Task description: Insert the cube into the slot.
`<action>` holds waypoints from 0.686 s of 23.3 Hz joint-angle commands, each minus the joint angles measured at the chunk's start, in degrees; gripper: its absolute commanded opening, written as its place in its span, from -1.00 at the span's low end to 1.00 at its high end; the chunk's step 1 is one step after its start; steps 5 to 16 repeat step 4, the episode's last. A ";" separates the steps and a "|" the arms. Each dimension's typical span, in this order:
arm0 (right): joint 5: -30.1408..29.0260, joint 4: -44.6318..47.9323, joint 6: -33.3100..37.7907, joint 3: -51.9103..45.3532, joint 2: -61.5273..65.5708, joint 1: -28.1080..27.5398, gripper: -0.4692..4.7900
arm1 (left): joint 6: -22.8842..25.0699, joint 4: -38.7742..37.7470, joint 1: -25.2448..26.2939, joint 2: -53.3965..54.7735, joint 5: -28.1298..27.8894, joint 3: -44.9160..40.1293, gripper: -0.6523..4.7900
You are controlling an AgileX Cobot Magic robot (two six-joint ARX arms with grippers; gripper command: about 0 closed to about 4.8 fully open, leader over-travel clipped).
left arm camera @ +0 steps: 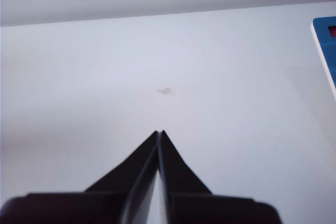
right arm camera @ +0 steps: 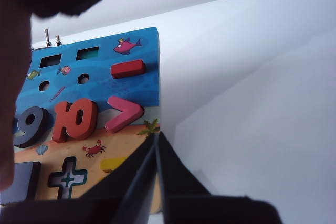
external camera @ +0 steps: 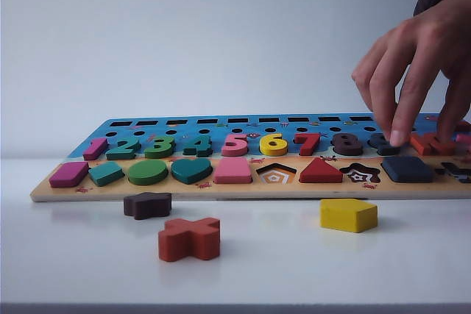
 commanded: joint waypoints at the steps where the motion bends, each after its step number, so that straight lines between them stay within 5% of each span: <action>1: -0.02 -0.48 -0.11 -0.35 -0.15 0.04 -0.83 | 0.13 0.57 0.09 -0.04 0.07 -0.09 -0.72; 16: -0.02 -0.48 -0.11 -0.35 -0.15 0.04 -0.83 | 0.13 0.57 0.09 -0.04 0.07 -0.09 -0.72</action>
